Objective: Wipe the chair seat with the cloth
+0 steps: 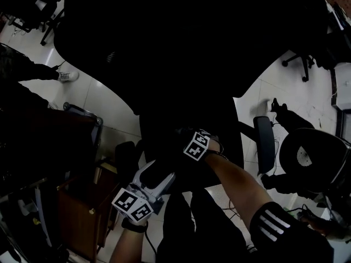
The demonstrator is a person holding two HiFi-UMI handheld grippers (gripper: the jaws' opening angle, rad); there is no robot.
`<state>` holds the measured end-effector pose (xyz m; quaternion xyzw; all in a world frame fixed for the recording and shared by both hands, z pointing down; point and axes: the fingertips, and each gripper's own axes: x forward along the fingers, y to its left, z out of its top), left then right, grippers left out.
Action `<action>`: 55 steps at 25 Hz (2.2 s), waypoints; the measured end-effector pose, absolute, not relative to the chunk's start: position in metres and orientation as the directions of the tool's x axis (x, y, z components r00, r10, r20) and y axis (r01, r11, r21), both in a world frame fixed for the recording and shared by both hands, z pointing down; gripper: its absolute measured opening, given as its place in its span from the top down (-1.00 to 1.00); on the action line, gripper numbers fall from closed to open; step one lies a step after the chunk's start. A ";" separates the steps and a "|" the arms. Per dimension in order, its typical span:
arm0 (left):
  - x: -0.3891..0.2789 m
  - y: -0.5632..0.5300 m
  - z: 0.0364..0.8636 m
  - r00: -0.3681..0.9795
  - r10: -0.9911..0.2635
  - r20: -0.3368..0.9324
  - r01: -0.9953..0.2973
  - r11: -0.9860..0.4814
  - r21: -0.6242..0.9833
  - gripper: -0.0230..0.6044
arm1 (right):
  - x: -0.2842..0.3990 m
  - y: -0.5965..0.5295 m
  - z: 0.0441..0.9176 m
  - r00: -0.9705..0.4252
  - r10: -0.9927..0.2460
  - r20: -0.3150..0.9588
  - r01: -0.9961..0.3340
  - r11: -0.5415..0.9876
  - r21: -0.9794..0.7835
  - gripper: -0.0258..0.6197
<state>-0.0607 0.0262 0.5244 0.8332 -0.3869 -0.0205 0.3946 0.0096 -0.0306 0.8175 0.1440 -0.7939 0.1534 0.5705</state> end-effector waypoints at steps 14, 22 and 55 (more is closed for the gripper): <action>-0.036 0.035 0.514 0.748 -0.609 0.265 -0.596 -0.439 0.673 -0.02 | 0.122 -0.063 0.769 -0.296 -0.190 0.936 -0.638 0.769 -0.046 0.82; -0.070 0.055 0.519 0.706 -0.639 0.307 -0.643 -0.394 0.657 -0.02 | -0.095 0.040 0.738 -0.569 0.023 0.822 -0.341 0.903 -0.261 0.82; -0.054 0.090 0.503 0.737 -0.593 0.325 -0.625 -0.414 0.662 -0.02 | 0.014 0.076 0.752 -0.511 -0.034 0.859 -0.441 0.869 -0.227 0.82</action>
